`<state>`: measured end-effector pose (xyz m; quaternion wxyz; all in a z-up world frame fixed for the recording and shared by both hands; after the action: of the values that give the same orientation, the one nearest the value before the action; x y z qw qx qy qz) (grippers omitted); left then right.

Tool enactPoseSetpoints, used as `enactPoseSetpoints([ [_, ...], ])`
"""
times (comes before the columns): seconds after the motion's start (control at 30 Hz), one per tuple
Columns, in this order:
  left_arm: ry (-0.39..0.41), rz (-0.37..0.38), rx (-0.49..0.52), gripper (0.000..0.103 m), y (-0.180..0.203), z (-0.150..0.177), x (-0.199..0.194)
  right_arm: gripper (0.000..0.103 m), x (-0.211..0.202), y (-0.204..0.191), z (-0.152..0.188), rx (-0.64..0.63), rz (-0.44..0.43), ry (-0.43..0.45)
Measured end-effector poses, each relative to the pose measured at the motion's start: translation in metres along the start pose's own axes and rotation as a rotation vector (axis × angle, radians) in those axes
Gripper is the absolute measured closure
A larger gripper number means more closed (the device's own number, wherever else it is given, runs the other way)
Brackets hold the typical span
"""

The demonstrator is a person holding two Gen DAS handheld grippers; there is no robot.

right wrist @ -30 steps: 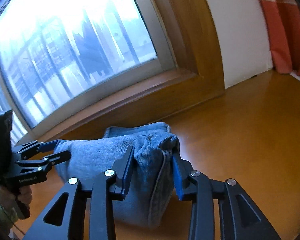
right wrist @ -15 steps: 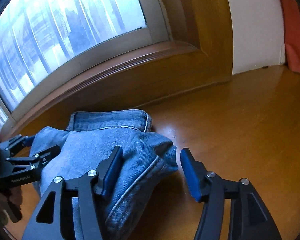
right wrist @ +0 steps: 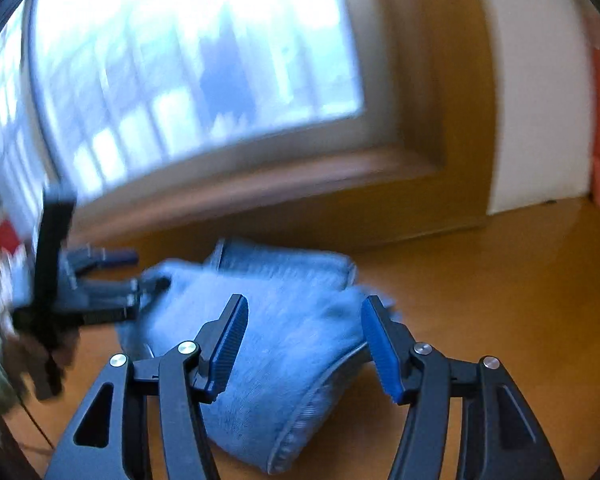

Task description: Fold clothes

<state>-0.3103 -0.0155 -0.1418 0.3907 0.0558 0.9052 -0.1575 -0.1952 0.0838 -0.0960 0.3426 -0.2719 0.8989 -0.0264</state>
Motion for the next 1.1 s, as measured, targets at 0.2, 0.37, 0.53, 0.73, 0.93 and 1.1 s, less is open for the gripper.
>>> enactPoseSetpoints([
  [0.2, 0.001, 0.003, 0.004, 0.025, -0.003, 0.005, -0.008, 0.044, 0.010, 0.022, 0.013, 0.125, 0.003, -0.010],
  [0.37, -0.033, 0.113, -0.137, 0.025, -0.020, 0.023, -0.023, 0.044, -0.030, 0.040, 0.016, 0.292, -0.080, 0.026],
  [0.53, -0.093, 0.304, -0.247, 0.024, -0.022, 0.055, -0.035, 0.043, -0.033, 0.013, 0.047, 0.362, -0.194, -0.041],
  [0.73, -0.058, 0.296, -0.081, 0.024, 0.006, 0.081, -0.049, 0.043, -0.010, -0.028, 0.066, 0.159, -0.133, -0.107],
  [0.93, -0.016, 0.260, -0.027, 0.024, 0.019, 0.082, -0.052, 0.041, -0.005, -0.049, 0.076, -0.029, -0.068, -0.124],
  [1.1, 0.020, 0.184, 0.092, 0.024, 0.029, 0.094, -0.057, 0.041, -0.003, -0.059, 0.087, -0.130, -0.014, -0.136],
])
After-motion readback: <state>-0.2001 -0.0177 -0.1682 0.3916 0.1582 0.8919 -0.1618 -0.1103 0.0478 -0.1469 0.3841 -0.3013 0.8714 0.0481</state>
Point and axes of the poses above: each gripper's, at about its wrist camera, not at the fingertips, and x roughly the way its jaws point, y to its right, z to its underside, the point moved 8 cm from there along x, roughly the way its jaws point, and after that the axes turned 8 degrees about -z, right-handed, at the moved point
